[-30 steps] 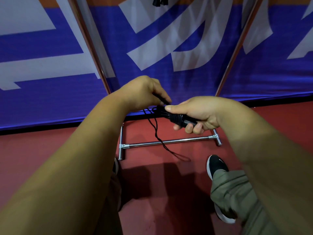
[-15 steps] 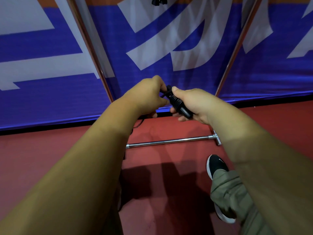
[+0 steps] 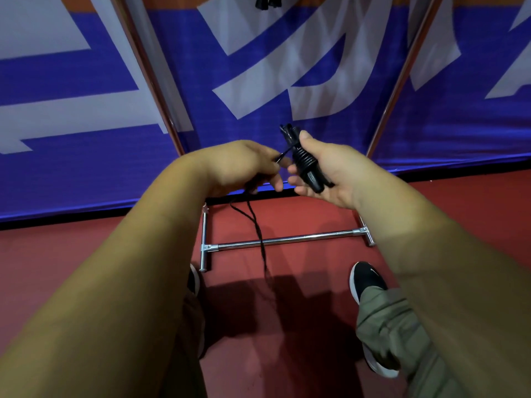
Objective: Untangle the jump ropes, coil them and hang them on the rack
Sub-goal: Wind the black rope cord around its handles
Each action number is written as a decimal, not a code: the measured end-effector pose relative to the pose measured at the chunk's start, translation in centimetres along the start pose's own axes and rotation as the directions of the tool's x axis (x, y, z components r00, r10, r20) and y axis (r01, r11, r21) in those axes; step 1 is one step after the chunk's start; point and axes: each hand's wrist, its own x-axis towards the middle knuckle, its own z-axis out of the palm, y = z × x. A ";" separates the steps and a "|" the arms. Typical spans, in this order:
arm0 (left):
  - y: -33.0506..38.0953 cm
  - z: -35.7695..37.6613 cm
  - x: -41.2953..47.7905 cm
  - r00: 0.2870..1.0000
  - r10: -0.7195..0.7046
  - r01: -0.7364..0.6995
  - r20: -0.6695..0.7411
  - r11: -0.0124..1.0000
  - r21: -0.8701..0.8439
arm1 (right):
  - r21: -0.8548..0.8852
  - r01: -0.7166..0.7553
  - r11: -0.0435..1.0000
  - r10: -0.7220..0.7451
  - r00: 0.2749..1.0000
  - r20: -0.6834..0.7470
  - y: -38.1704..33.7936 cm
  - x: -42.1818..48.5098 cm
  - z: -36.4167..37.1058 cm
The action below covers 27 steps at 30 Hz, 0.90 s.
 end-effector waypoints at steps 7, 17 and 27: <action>-0.5 0.6 -0.1 0.991 -0.119 0.123 0.054 0.989 -0.077 | 0.030 -0.056 0.998 0.056 0.998 0.006 0.3 -0.2 0.3; -1.0 -0.8 0.8 0.984 0.089 -0.092 -0.156 0.996 -0.014 | 0.099 -0.023 0.995 0.021 1.000 0.023 -0.7 -0.8 0.1; 0.9 1.4 0.5 0.973 0.136 -0.121 -0.187 0.989 0.090 | 0.185 0.024 0.983 -0.026 1.000 0.011 -0.8 -1.2 1.0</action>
